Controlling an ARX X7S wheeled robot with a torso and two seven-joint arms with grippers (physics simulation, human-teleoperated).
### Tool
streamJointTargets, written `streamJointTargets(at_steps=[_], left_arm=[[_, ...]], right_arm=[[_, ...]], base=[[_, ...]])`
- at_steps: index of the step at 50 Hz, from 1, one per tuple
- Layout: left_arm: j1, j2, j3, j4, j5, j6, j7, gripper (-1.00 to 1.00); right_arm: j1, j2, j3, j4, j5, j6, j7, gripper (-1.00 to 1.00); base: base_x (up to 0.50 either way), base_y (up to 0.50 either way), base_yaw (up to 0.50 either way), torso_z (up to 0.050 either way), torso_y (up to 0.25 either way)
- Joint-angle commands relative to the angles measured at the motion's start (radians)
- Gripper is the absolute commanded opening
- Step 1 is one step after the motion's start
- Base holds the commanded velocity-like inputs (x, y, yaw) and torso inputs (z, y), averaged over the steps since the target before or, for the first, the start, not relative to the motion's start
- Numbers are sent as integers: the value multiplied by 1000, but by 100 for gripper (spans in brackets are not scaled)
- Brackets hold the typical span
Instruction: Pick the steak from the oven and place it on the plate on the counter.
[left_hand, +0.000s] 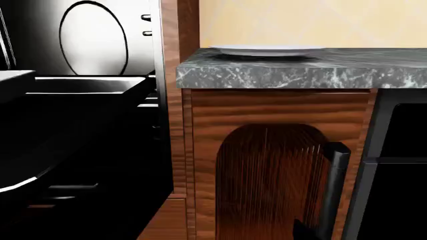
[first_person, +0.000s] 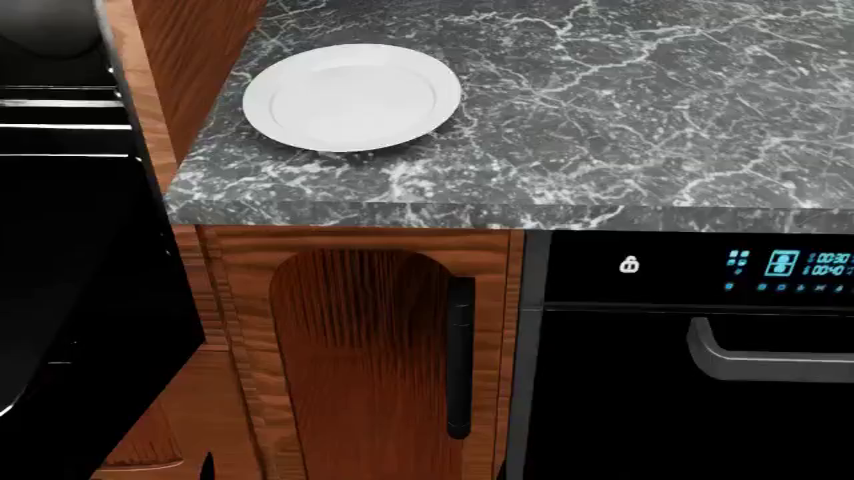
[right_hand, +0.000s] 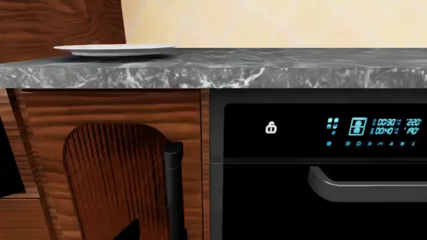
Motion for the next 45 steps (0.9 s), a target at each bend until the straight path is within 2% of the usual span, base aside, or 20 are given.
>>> streamJointTargets(at_steps=[1,13,21,28,30,33,38,39,40,42,43,45], left_arm=[[-3,-16,17,-13,-17,10,-17,100],[-3,-49,60,-6,-41,3,-60,100],[1,-64,60,99,-81,-28,-75,100],[-24,-107,88,475,-47,-166,-90,100],[-53,-117,92,676,-44,-287,-98,100],[-114,-126,112,868,-30,-440,-105,100],[-250,-114,127,1047,-64,-665,-130,100],[-265,-133,134,1047,-89,-664,-157,100],[-306,-200,158,1047,-166,-666,-247,100],[-448,-495,289,1047,-466,-588,-547,100],[-554,-645,389,1047,-614,-527,-697,100],[-690,-775,530,1047,-711,-445,-997,100]], right_arm=[[0,15,-21,-4,12,3,23,100],[-1,47,-60,-7,43,-6,70,100],[-16,69,-85,-65,51,-16,74,100],[5,83,-72,-402,94,136,101,100],[18,93,-77,-567,103,225,111,100],[61,105,-93,-746,117,346,118,100],[201,99,-77,-966,181,593,157,100],[221,99,-71,-988,191,624,163,100],[261,101,-62,-1029,211,681,170,100],[318,171,-75,-1047,298,704,263,100],[354,258,-102,-1047,375,682,366,100],[428,439,-169,-1047,561,623,595,100]], base=[[0,0,0,0,0],[0,0,0,0,0],[0,0,0,0,0],[0,0,0,0,0],[0,0,0,0,0],[0,0,0,0,0],[0,0,0,0,0],[0,0,0,0,0],[0,0,0,0,0],[0,0,0,0,0],[0,0,0,0,0],[0,0,0,0,0]])
